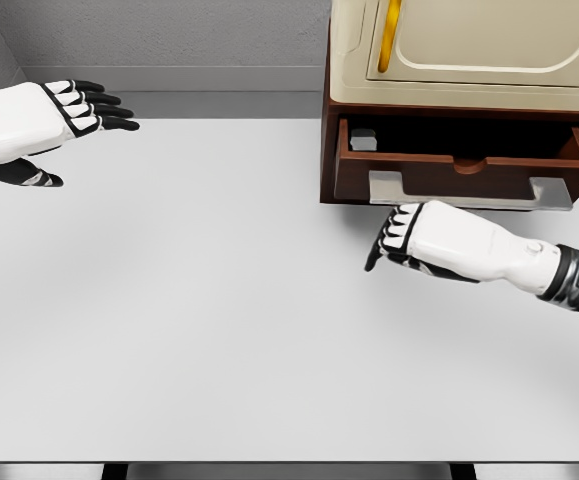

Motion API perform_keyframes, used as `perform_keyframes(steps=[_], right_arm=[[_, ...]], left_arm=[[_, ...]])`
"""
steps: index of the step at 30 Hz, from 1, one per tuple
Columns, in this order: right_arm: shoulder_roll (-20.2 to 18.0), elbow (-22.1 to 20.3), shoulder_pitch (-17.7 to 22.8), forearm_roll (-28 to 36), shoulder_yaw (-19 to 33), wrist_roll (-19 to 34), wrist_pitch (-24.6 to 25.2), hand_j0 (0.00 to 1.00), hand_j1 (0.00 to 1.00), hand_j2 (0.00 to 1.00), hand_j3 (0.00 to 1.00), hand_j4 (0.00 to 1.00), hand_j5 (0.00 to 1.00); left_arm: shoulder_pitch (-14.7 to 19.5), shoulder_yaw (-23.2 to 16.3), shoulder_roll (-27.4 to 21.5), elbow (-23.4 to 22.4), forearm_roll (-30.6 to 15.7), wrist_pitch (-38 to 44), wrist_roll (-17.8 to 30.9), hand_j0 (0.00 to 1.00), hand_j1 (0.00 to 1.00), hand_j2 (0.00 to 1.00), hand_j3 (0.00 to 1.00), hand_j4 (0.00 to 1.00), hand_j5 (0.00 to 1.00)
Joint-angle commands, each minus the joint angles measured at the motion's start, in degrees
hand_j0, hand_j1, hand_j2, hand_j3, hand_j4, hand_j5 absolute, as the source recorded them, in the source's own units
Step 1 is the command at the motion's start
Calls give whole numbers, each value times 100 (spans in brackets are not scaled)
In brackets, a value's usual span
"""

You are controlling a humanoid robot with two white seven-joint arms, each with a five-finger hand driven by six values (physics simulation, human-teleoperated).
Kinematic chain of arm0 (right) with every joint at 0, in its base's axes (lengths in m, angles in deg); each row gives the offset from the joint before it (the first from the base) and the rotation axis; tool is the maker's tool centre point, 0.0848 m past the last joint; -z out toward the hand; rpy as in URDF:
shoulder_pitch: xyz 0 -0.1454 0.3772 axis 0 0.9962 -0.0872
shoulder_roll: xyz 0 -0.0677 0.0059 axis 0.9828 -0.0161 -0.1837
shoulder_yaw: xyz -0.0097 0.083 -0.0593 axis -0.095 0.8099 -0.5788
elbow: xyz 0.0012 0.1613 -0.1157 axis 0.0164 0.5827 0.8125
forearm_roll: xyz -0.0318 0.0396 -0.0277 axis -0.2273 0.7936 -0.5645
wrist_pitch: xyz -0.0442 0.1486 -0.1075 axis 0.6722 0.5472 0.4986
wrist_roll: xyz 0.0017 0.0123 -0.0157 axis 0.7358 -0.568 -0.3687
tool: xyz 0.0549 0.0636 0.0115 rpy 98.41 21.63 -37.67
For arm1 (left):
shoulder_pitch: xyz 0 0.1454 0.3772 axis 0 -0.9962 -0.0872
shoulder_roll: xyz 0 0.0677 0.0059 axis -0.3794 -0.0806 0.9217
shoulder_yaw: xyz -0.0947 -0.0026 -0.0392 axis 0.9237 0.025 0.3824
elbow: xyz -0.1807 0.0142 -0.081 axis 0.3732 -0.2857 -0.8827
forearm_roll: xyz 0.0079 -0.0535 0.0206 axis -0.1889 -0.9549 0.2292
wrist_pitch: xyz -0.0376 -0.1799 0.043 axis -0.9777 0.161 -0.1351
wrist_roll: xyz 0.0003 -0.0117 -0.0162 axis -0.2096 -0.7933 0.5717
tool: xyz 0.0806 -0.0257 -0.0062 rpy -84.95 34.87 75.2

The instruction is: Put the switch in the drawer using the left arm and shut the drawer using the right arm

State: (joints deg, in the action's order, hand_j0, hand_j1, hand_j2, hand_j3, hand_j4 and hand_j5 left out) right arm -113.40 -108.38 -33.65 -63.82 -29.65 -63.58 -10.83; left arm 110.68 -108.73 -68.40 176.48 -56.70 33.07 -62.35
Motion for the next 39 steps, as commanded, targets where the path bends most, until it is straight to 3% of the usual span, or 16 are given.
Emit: perform_keyframes(steps=[1, 11, 26, 33, 37, 39], right_arm=[[-20, 146, -9, -23, 14, -2, 2, 50, 50, 50, 50, 50, 50], [262, 796, -316, -199, 14, 7, 2, 50, 50, 50, 50, 50, 50], [1000, 1711, -844, -357, -13, 201, 2, 50, 50, 50, 50, 50, 50], [983, 1755, -923, -348, -48, 209, 2, 50, 50, 50, 50, 50, 50], [543, 1113, -826, -286, -30, 209, 2, 51, 51, 51, 51, 51, 51], [420, 990, -782, -278, -4, 201, 2, 51, 51, 51, 51, 51, 51]], left_arm=[[0, 6, -7, -3, -35, 7, -3, 100, 100, 100, 100, 100, 100], [0, 15, -15, -3, -43, 7, -3, 100, 100, 100, 100, 100, 100], [0, 67, -24, -3, -43, 7, -3, 100, 100, 100, 100, 100, 100], [0, 67, -24, -3, -43, 7, -12, 100, 100, 100, 100, 100, 100], [0, 67, -24, -3, -43, 7, -3, 100, 100, 100, 100, 100, 100], [0, 67, -24, -3, -43, 7, -12, 100, 100, 100, 100, 100, 100]])
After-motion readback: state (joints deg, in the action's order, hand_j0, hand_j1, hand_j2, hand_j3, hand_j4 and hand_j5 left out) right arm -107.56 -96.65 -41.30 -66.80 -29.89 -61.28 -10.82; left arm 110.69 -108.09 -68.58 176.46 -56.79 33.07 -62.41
